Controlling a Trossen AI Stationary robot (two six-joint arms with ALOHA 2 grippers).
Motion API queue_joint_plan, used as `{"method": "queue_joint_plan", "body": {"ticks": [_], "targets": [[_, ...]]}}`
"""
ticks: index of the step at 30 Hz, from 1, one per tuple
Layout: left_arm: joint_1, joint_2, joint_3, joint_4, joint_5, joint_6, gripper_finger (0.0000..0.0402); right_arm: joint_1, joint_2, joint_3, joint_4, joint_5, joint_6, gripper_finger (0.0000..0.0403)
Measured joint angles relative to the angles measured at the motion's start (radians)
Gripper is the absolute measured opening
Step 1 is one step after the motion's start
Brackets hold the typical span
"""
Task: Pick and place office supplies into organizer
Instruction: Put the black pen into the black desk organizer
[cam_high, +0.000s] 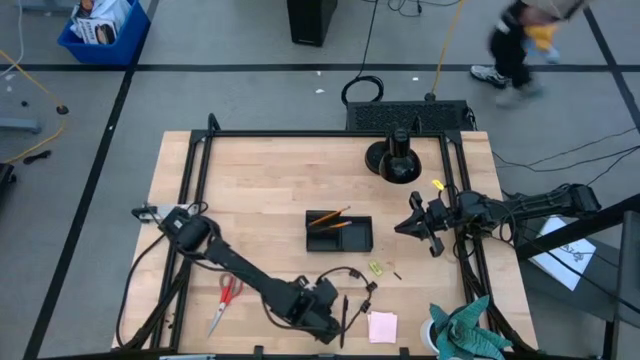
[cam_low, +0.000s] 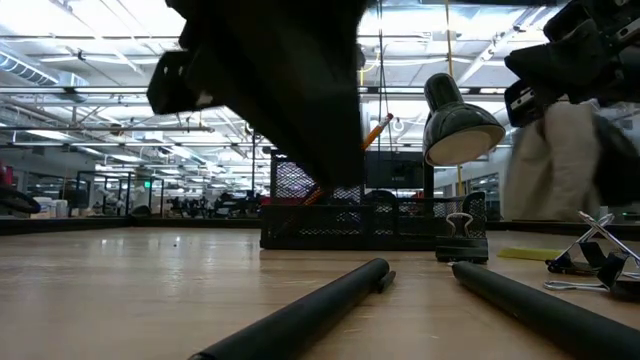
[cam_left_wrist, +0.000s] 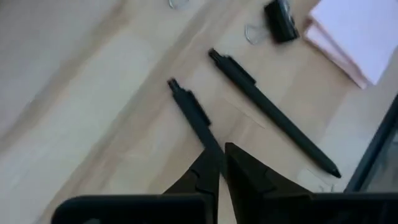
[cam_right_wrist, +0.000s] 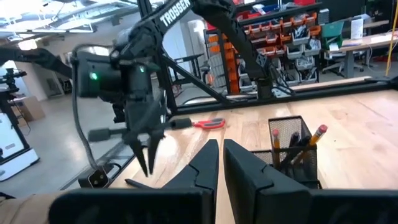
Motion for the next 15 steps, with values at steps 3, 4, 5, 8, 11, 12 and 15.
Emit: {"method": "queue_joint_plan", "body": {"ticks": [3, 4, 5, 8, 11, 12, 15], "targets": [[0.017, 0.002, -0.001, -0.016, 0.022, 0.0, 0.005, 0.0, 0.0, 0.0, 0.008, 0.0, 0.001, 0.002], [0.02, 0.002, 0.0, -0.013, 0.022, 0.003, 0.006, 0.0, 0.001, 0.0, 0.01, 0.0, 0.001, 0.002], [0.025, 0.002, 0.0, -0.013, 0.021, 0.015, 0.007, 0.0, 0.001, 0.0, 0.011, 0.0, 0.001, 0.002], [0.034, 0.002, 0.0, -0.009, 0.023, 0.06, 0.0107, 0.0, 0.001, 0.0, 0.011, 0.0, 0.001, 0.002], [0.048, 0.002, 0.0, -0.009, 0.046, 0.071, 0.0147, 0.0, 0.002, 0.0, 0.011, 0.0, 0.001, 0.002], [0.053, 0.002, 0.0, -0.01, 0.051, 0.072, 0.016, 0.0, 0.002, 0.0, 0.011, 0.0, 0.001, 0.002], [0.069, 0.017, 0.0, -0.006, 0.072, 0.086, 0.0191, 0.0, 0.002, 0.0, 0.011, 0.0, -0.001, 0.002]]}}
